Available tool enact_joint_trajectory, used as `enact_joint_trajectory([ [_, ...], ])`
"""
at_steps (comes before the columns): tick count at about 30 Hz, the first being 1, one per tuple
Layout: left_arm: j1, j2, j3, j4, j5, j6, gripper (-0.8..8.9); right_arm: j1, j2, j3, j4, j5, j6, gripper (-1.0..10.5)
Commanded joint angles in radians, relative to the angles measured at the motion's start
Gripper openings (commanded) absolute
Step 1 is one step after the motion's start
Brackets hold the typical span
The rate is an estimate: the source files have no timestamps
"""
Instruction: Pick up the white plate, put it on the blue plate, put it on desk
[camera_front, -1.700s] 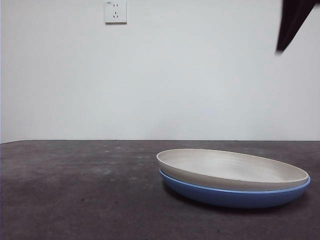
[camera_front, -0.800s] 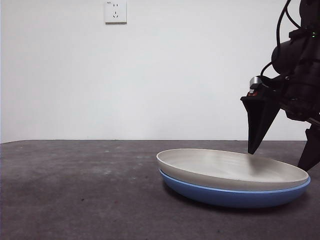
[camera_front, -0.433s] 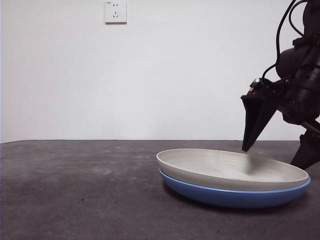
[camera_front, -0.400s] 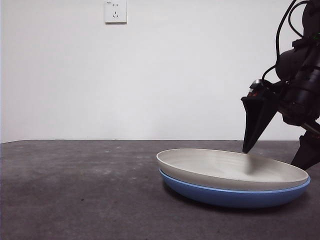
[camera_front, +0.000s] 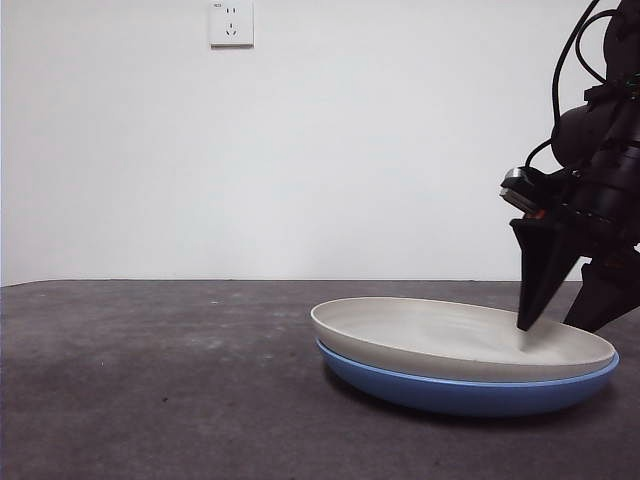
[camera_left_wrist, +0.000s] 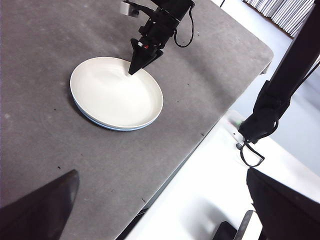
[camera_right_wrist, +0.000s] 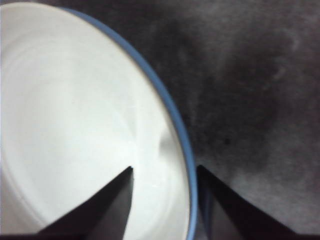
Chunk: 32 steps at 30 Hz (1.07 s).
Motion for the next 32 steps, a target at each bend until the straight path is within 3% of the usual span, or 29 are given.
enact_joint_trajectory([
  [1, -0.003, 0.005, 0.009, 0.011, 0.007, -0.003, 6.34, 0.002, 0.022, 0.016, -0.006, 0.033, -0.009, 1.1],
  [5, -0.003, 0.005, 0.009, 0.011, 0.007, -0.003, 6.34, 0.0, 0.022, 0.016, -0.019, 0.078, -0.006, 0.1],
  [19, -0.003, 0.005, 0.009, 0.011, 0.007, -0.002, 6.34, -0.002, -0.001, 0.127, -0.129, 0.096, 0.016, 0.1],
  [32, -0.003, 0.005, 0.009, 0.012, 0.006, 0.002, 6.34, 0.204, 0.005, 0.254, -0.16, 0.101, 0.124, 0.1],
])
